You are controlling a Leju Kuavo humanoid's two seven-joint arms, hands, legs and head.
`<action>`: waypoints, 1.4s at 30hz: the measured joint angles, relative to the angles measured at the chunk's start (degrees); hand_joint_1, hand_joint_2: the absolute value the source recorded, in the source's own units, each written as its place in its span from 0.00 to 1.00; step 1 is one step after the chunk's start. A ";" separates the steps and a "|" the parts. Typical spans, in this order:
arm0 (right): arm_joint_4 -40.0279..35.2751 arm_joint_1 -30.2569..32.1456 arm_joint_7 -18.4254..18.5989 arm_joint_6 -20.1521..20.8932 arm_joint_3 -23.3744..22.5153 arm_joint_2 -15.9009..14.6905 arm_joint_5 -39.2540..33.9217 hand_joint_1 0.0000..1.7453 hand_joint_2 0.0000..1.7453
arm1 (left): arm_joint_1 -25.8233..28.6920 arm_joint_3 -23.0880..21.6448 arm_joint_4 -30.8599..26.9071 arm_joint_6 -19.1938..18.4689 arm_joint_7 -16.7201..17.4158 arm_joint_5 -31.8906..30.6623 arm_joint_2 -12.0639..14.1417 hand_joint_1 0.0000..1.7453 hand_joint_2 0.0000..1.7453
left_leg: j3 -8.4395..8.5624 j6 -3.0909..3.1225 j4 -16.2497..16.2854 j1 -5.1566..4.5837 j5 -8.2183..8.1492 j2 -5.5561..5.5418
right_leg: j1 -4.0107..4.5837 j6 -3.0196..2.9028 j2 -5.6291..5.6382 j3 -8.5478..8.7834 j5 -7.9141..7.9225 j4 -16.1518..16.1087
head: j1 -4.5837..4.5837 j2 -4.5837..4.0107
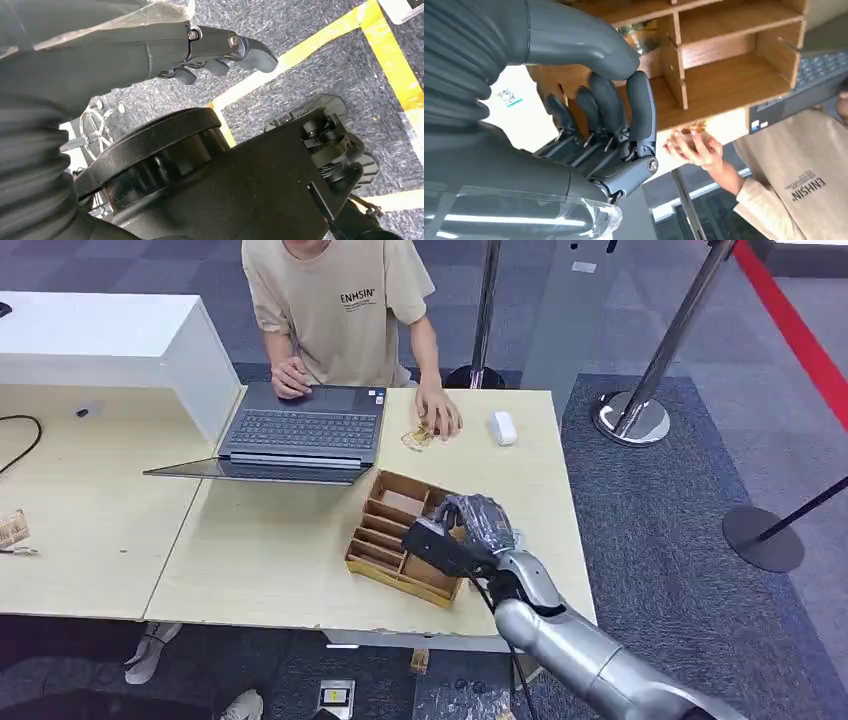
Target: Pass the card to the sensor for recognition and then transmit it.
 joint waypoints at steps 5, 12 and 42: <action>-3.21 0.00 0.50 0.00 -1.18 -1.22 -0.15 0.74 1.00 | 0.06 0.00 0.00 0.31 -0.11 0.24 0.00 0.00 1.00 | 0.00 0.00 0.00 0.00 0.00 0.00 | 0.00 0.00 0.00 0.00 0.00 0.00 | 0.00 0.00; -8.15 1.50 1.79 0.63 -2.82 -3.74 0.11 0.27 1.00 | 0.40 0.00 0.00 0.50 -0.31 1.03 0.00 0.00 1.00 | 0.00 0.00 0.00 0.00 0.00 0.00 | 0.00 0.00 0.01 0.00 0.00 -0.01 | -0.02 0.00; -12.57 7.51 2.23 2.03 -3.89 -5.35 -0.02 0.21 1.00 | 0.62 0.00 0.00 0.85 -0.83 1.81 0.04 0.00 1.00 | -0.02 0.00 0.00 0.00 0.00 -0.01 | 0.00 0.00 0.00 0.00 0.00 0.00 | 0.00 0.00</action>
